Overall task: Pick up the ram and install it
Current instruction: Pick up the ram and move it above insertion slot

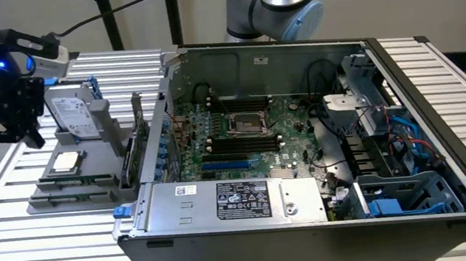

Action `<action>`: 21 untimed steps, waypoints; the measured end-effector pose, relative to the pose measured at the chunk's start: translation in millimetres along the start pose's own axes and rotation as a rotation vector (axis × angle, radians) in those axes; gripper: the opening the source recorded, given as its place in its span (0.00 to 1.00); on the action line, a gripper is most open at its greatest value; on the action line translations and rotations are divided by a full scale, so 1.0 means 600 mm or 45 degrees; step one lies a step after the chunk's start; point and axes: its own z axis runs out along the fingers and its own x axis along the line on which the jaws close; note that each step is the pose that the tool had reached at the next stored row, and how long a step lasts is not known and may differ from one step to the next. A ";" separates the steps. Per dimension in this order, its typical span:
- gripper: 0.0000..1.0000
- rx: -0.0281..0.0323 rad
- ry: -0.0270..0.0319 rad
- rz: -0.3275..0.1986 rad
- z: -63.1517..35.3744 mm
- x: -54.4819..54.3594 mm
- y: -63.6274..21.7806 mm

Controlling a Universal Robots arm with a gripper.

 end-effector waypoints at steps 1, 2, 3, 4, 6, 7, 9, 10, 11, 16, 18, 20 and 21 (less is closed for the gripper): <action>0.11 -0.0003 0.0009 -0.017 0.001 0.000 0.000; 0.11 -0.0005 0.0015 -0.033 0.002 0.000 -0.001; 0.11 -0.0007 0.0021 -0.048 0.003 0.000 -0.002; 0.11 -0.0010 0.0029 -0.064 0.004 0.000 -0.003; 0.11 -0.0013 0.0042 -0.094 0.006 -0.001 -0.004; 0.11 -0.0017 0.0051 -0.109 0.007 -0.001 -0.005; 0.11 -0.0023 0.0066 -0.140 0.009 -0.001 -0.007; 0.11 -0.0025 0.0073 -0.156 0.010 -0.001 -0.007; 0.11 -0.0027 0.0080 -0.170 0.011 -0.001 -0.008; 0.11 -0.0038 0.0108 -0.227 0.016 -0.002 -0.014; 0.11 -0.0039 0.0112 -0.236 0.019 -0.001 -0.019; 0.11 -0.0040 0.0116 -0.240 0.021 0.002 -0.023; 0.11 -0.0040 0.0117 -0.241 0.022 0.004 -0.026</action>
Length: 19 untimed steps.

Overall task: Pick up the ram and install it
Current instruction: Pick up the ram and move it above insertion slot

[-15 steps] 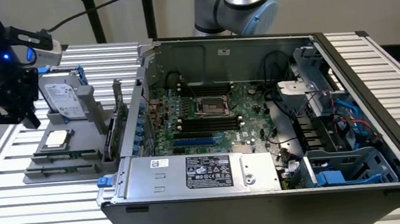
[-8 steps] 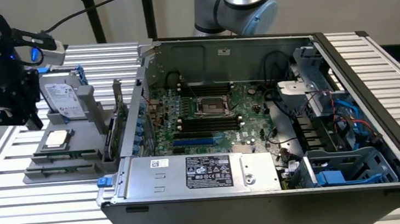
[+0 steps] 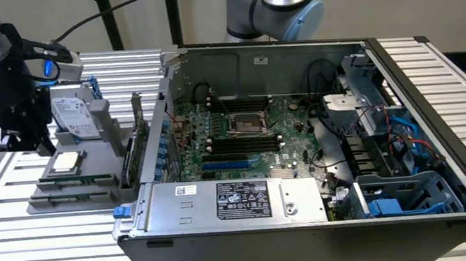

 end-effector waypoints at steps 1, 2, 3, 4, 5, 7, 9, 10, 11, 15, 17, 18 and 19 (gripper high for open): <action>0.11 -0.0004 0.0002 -0.001 0.001 0.002 -0.001; 0.11 -0.0001 0.0001 -0.002 0.003 0.004 -0.002; 0.11 0.0000 0.0000 -0.003 0.005 0.007 -0.002; 0.11 0.0001 -0.0001 -0.006 0.007 0.009 -0.002; 0.11 0.0001 0.0001 -0.010 0.010 0.010 -0.003; 0.11 -0.0003 0.0008 -0.020 0.016 0.011 -0.004; 0.11 -0.0005 0.0013 -0.028 0.021 0.012 -0.005; 0.11 -0.0007 0.0015 -0.032 0.024 0.012 -0.005; 0.11 -0.0006 0.0016 -0.035 0.028 0.012 -0.005; 0.18 -0.0009 0.0022 -0.046 0.040 0.013 -0.006; 0.24 -0.0008 0.0023 -0.051 0.046 0.014 -0.007; 0.24 -0.0008 0.0024 -0.054 0.049 0.014 -0.007; 0.30 -0.0008 0.0024 -0.056 0.052 0.014 -0.007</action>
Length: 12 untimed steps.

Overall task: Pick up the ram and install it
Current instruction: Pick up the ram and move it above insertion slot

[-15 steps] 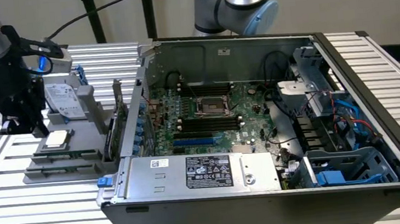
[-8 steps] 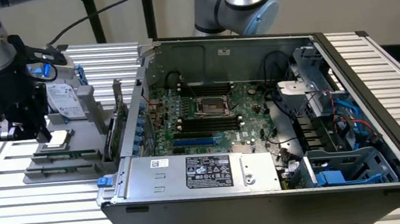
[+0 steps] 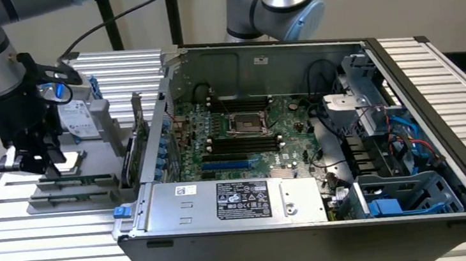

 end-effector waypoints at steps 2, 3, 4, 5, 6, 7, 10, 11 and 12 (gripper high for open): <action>0.36 -0.0002 0.0004 -0.005 0.006 0.001 0.000; 0.36 -0.0003 0.0006 -0.008 0.009 0.001 0.000; 0.36 -0.0004 0.0008 -0.011 0.012 0.001 -0.001; 0.36 -0.0004 0.0009 -0.014 0.015 0.002 -0.001; 0.36 -0.0004 0.0009 -0.017 0.018 0.002 -0.001; 0.36 -0.0005 0.0010 -0.019 0.021 0.002 -0.001; 0.36 -0.0005 0.0013 -0.024 0.030 0.003 -0.002; 0.36 -0.0006 0.0013 -0.026 0.033 0.004 -0.002; 0.36 -0.0005 0.0014 -0.027 0.036 0.004 -0.002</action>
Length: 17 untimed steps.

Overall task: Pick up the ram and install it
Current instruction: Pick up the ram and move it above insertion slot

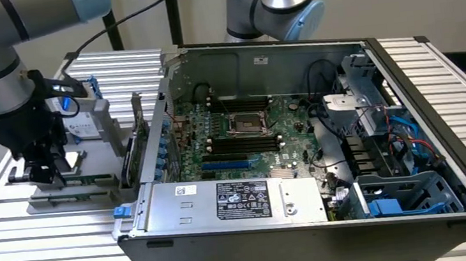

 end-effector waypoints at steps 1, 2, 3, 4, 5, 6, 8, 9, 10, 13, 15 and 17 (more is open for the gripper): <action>0.36 -0.0002 0.0002 -0.001 0.003 0.000 0.000; 0.36 -0.0001 0.0002 -0.003 0.006 0.001 0.000; 0.36 -0.0001 0.0002 -0.004 0.009 0.001 0.000; 0.36 -0.0002 0.0003 -0.006 0.012 0.001 -0.001; 0.36 -0.0003 0.0005 -0.007 0.015 0.002 -0.001; 0.36 -0.0002 0.0005 -0.009 0.018 0.002 -0.001; 0.36 -0.0003 0.0007 -0.012 0.024 0.002 -0.001; 0.36 -0.0003 0.0007 -0.014 0.027 0.002 -0.001; 0.36 -0.0003 0.0008 -0.016 0.030 0.002 -0.001; 0.36 -0.0005 0.0012 -0.022 0.039 0.003 -0.002; 0.36 -0.0005 0.0013 -0.025 0.045 0.004 -0.002; 0.36 -0.0007 0.0016 -0.027 0.051 0.006 -0.003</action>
